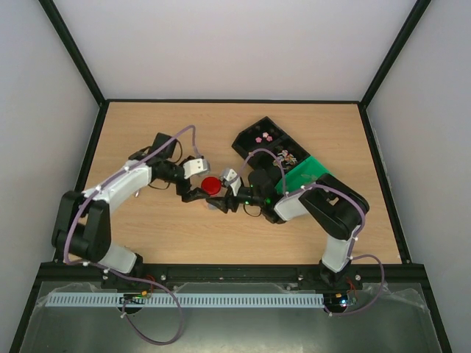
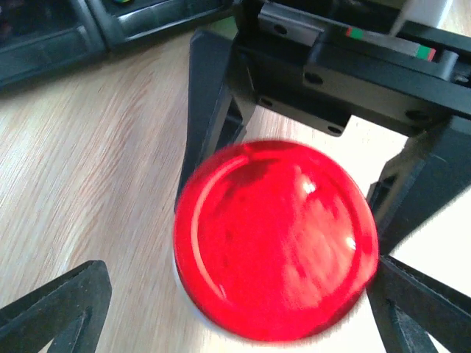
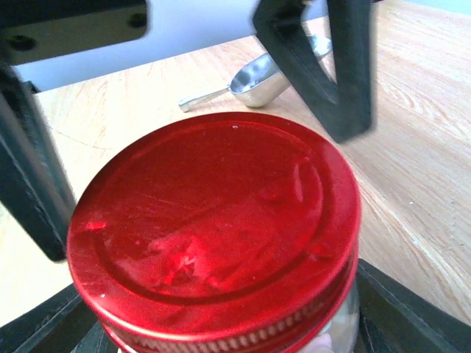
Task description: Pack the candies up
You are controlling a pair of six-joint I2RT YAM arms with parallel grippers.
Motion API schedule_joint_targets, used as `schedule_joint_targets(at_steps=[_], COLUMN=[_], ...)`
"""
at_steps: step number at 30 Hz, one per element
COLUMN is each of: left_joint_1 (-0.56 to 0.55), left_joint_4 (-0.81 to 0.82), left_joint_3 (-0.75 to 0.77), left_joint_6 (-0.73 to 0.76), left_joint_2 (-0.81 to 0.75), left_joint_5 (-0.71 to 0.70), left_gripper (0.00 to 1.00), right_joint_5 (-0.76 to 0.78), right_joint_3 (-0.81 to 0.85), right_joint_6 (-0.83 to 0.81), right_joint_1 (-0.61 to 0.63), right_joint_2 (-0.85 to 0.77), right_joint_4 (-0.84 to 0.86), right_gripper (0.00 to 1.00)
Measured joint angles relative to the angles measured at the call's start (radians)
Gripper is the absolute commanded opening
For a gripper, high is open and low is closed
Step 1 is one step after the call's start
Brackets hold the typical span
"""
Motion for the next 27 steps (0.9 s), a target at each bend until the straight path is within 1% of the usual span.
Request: schedule_joint_targets(at_steps=[3, 4, 6, 8, 10, 14, 17, 20, 23, 27], left_joint_1=[0.027, 0.032, 0.026, 0.010, -0.012, -0.061, -0.092, -0.091, -0.066, 0.010], left_joint_4=[0.112, 0.175, 0.255, 0.332, 0.382, 0.440, 0.458, 0.468, 0.463, 0.448], left_joint_3=[-0.108, -0.162, -0.230, -0.270, -0.287, -0.293, -0.293, -0.292, -0.291, -0.274], left_joint_6=[-0.130, -0.195, -0.294, -0.399, -0.473, -0.581, -0.629, -0.657, -0.658, -0.642], left_joint_2=[-0.101, -0.150, -0.206, -0.224, -0.223, -0.217, -0.201, -0.185, -0.184, -0.196], left_joint_5=[-0.011, -0.022, -0.044, -0.085, -0.130, -0.219, -0.260, -0.268, -0.240, -0.192], left_gripper=[0.99, 0.98, 0.96, 0.95, 0.95, 0.94, 0.91, 0.90, 0.90, 0.91], right_joint_5=[0.058, 0.080, 0.122, 0.163, 0.209, 0.304, 0.331, 0.351, 0.363, 0.372], right_joint_3=[0.010, 0.017, 0.032, 0.044, 0.053, 0.061, 0.061, 0.061, 0.061, 0.058], right_joint_6=[0.021, 0.030, 0.043, 0.058, 0.070, 0.088, 0.093, 0.097, 0.097, 0.086], right_joint_1=[0.008, 0.011, 0.015, 0.019, 0.023, 0.024, 0.025, 0.027, 0.031, 0.036], right_joint_2=[0.005, 0.011, 0.026, 0.041, 0.053, 0.062, 0.062, 0.062, 0.062, 0.062], right_joint_4=[0.002, 0.005, 0.014, 0.026, 0.037, 0.051, 0.053, 0.053, 0.054, 0.058], right_gripper=[0.05, 0.05, 0.05, 0.05, 0.05, 0.05, 0.05, 0.05, 0.05, 0.05])
